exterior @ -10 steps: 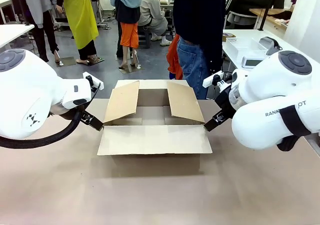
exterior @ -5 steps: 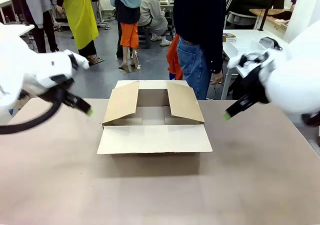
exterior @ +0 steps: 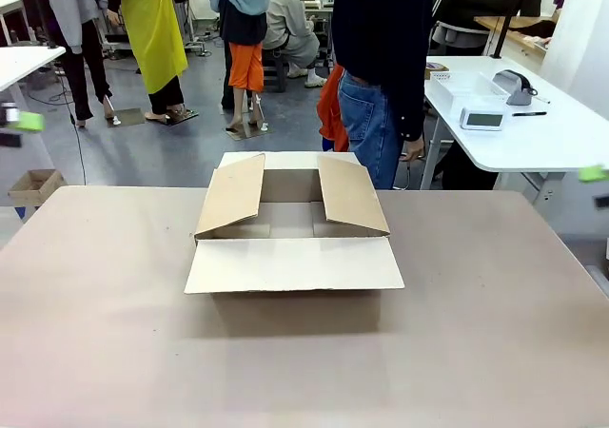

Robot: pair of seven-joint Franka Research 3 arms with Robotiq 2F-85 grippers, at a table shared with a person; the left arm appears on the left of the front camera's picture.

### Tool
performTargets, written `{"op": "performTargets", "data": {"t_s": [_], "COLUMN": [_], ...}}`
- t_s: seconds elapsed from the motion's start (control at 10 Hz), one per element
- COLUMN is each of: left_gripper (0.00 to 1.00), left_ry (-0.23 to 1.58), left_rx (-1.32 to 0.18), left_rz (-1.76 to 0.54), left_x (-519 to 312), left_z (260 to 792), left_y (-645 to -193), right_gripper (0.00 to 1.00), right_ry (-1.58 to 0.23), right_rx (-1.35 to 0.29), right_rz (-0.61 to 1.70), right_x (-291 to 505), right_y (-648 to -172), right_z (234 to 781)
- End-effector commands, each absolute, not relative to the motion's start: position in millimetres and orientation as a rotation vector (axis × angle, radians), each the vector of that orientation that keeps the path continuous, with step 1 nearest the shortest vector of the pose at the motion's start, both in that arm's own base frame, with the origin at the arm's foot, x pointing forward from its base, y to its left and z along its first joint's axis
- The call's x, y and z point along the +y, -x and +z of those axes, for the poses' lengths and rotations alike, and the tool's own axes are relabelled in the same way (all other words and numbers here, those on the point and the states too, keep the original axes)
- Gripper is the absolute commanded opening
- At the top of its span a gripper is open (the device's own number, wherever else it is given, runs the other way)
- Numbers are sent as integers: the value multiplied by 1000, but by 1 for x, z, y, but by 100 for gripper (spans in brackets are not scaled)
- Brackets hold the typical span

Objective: Pack the gift set into the box.
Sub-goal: Place both hands on the side flaps of the Package Box and spread them outward.

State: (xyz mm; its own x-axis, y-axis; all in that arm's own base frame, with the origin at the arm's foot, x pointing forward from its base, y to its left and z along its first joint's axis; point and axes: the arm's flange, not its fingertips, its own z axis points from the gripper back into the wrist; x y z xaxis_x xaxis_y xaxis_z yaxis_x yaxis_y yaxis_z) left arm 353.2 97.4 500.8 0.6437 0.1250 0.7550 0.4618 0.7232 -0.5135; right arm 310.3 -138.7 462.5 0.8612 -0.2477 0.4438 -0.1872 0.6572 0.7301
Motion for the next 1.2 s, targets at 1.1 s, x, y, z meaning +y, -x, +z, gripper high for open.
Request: {"op": "performTargets", "data": {"t_s": [1.1], "left_gripper": [100], "left_ry": [1008], "left_rx": [-880], "left_rz": [4], "left_x": [167], "left_z": [427], "left_y": [-347], "right_gripper": [100], "right_ry": [-1075], "right_rx": [-539], "right_rz": [-352], "right_x": [-215], "right_y": [-275], "right_z": [406]}}
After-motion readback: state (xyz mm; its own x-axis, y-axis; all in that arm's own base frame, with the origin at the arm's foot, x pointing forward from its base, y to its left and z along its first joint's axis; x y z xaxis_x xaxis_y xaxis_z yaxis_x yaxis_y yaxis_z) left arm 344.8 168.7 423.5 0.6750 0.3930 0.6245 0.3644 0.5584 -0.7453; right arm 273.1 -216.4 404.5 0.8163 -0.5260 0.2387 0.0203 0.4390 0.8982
